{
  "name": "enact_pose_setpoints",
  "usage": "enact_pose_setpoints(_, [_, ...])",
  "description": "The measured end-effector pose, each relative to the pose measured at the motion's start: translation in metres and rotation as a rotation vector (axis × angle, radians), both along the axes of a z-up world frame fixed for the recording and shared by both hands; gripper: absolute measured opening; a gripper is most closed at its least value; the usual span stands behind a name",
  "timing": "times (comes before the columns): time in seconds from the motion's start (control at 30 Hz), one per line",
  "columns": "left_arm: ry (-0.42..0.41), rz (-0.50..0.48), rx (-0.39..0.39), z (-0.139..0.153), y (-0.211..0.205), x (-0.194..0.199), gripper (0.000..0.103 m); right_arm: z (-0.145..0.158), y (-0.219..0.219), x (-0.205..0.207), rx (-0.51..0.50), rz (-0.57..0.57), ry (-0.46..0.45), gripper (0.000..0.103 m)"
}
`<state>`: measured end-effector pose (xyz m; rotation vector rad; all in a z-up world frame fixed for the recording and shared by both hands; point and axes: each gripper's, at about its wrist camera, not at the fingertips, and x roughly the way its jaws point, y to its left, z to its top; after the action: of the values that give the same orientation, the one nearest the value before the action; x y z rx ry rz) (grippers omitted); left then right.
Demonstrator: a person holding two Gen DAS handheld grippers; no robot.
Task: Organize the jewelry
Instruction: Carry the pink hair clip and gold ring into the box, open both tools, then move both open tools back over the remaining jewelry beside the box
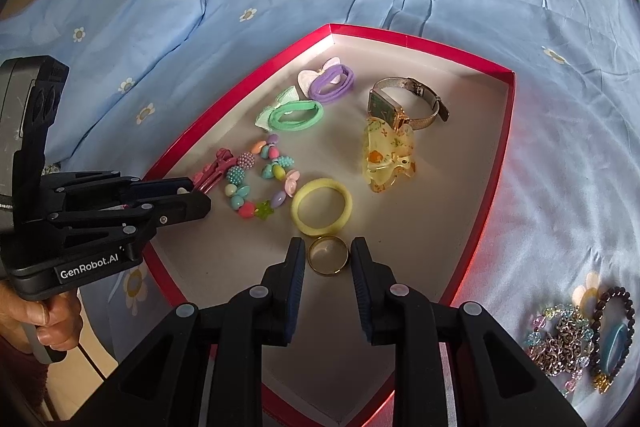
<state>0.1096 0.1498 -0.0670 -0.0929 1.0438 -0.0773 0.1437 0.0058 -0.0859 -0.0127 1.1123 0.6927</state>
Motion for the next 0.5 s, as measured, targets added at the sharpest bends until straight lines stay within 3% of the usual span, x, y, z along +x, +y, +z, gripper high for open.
enact_pose_setpoints(0.5, [-0.029,0.028,-0.057,0.014,-0.001,-0.009,0.040,0.026,-0.037,-0.010,0.080,-0.090,-0.013,0.030])
